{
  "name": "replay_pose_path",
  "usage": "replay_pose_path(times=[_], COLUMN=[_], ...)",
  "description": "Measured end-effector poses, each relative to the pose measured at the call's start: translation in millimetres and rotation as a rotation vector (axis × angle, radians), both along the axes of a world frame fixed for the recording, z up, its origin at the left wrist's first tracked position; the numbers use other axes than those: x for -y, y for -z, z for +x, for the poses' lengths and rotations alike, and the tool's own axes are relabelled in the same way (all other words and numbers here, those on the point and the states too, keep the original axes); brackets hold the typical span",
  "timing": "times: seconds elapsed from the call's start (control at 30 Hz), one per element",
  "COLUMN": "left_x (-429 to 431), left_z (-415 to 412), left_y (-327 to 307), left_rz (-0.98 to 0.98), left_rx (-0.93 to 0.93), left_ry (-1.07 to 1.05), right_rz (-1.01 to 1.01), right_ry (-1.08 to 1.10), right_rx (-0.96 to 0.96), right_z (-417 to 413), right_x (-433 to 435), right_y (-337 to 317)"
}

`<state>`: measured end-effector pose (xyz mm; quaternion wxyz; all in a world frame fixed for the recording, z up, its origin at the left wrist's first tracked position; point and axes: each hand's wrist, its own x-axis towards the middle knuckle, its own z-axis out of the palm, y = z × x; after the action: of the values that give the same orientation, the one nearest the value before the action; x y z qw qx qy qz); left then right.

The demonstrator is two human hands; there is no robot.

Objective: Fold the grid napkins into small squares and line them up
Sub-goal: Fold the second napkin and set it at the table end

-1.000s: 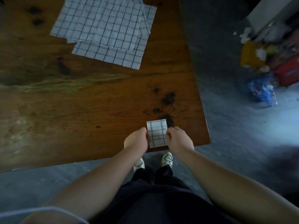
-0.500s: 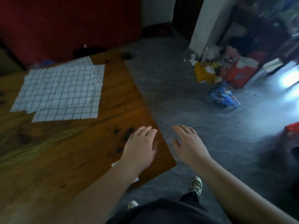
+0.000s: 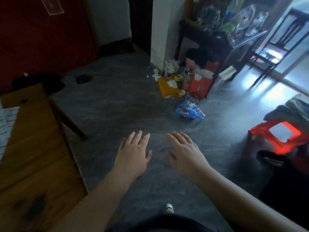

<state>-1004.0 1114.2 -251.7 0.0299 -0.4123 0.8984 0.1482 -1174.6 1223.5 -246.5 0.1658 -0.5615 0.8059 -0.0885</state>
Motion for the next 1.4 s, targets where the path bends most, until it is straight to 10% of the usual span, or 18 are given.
replay_pose_path(times=[0.47,1.4], left_x=[164,844], left_z=[-79,-39], left_y=[2,23], left_rz=[0.07,0.054], left_rx=[-0.063,0.016], left_ry=[-0.166,-0.658], right_rz=[-0.007,0.022], right_ry=[-0.108,-0.567], right_rx=[0.013,0.07], right_z=[-95,-77], right_x=[185,964], right_y=[-3,17])
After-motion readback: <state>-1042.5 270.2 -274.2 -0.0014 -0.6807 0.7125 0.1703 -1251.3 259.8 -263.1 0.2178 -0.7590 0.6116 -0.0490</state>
